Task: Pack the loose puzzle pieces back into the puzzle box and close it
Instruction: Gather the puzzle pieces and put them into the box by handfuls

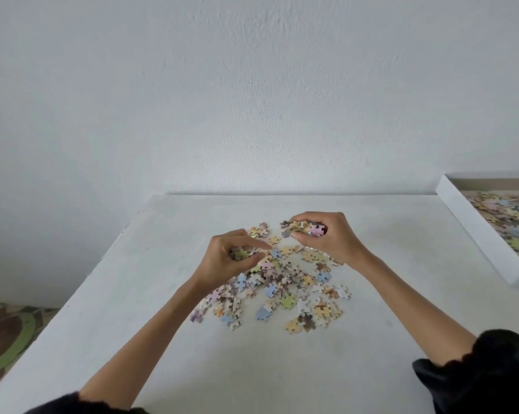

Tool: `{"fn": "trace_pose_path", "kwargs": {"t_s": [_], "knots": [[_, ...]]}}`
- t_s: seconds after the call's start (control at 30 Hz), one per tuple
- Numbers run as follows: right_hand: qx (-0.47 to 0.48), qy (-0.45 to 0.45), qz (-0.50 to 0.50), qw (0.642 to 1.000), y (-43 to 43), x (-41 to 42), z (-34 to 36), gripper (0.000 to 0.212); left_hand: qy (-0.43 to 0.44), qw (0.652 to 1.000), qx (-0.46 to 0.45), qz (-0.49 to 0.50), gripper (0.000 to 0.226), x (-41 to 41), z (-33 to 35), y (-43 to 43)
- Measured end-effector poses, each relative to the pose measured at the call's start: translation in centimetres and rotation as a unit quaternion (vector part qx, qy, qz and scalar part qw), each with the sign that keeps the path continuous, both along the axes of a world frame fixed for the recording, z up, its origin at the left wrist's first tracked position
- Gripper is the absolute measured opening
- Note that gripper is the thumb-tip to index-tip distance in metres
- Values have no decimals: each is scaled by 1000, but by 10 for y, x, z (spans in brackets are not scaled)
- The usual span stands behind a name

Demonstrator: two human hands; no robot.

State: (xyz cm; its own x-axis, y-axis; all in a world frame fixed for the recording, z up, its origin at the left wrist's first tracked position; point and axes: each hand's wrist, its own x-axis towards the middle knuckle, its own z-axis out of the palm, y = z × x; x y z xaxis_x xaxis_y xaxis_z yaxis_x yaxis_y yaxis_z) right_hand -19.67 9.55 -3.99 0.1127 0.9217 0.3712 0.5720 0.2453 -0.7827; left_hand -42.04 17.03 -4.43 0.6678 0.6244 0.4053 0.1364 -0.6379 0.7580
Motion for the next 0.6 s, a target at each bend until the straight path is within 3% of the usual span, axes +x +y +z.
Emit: {"fn": "trace_pose_path", "kwargs": {"t_s": [0.6], "knots": [[38, -36, -84, 995, -87, 136, 66, 17, 18, 993, 35, -112, 17, 154, 59, -81]]}}
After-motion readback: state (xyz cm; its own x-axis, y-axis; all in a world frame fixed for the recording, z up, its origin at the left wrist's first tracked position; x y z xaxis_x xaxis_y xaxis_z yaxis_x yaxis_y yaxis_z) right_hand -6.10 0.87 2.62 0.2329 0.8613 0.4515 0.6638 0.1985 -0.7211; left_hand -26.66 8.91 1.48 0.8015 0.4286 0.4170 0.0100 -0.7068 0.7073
